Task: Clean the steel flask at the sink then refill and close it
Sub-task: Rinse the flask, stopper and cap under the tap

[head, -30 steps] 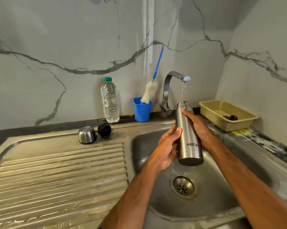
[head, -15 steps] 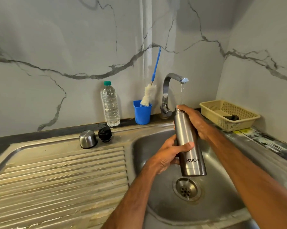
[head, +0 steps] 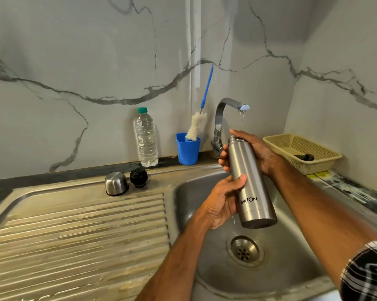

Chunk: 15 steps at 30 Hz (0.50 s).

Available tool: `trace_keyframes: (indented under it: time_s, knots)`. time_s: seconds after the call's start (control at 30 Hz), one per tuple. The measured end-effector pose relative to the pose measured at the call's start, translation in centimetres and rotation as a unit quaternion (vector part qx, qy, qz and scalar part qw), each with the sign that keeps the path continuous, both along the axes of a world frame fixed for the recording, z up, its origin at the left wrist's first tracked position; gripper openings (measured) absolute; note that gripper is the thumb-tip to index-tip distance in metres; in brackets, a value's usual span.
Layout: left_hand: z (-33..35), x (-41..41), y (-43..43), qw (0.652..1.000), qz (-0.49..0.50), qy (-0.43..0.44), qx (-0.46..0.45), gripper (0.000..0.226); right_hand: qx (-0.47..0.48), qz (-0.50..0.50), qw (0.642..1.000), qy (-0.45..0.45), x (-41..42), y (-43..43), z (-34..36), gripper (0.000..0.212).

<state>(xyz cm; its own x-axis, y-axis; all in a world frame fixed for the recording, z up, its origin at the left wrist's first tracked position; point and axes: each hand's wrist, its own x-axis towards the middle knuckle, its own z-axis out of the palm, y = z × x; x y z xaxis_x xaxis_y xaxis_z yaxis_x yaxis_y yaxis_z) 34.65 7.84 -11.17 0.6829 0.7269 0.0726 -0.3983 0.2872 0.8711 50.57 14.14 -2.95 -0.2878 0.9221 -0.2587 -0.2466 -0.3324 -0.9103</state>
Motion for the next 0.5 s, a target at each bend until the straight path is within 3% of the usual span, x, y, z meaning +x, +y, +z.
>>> trace_keyframes:
  time_s: [0.17, 0.37, 0.43, 0.5]
  knots:
    - [-0.2, 0.8, 0.2, 0.999, 0.05, 0.016, -0.009, 0.054, 0.017, -0.06, 0.993, -0.096, -0.2, 0.9, -0.2, 0.055]
    - [-0.7, 1.1, 0.6, 0.998, 0.056, 0.039, -0.019, 0.046, 0.055, -0.174, 0.953, -0.243, -0.8, 2.8, -0.1, 0.067]
    - [-0.7, 0.8, 0.7, 0.998, 0.053, 0.042, -0.016, 0.042, 0.068, -0.209, 0.942, -0.254, -0.8, 3.3, -0.2, 0.078]
    - [-0.5, 0.7, 0.8, 0.997, 0.051, 0.055, 0.0, 0.048, 0.061, -0.195, 0.95, -0.236, -0.6, 3.1, -0.1, 0.073]
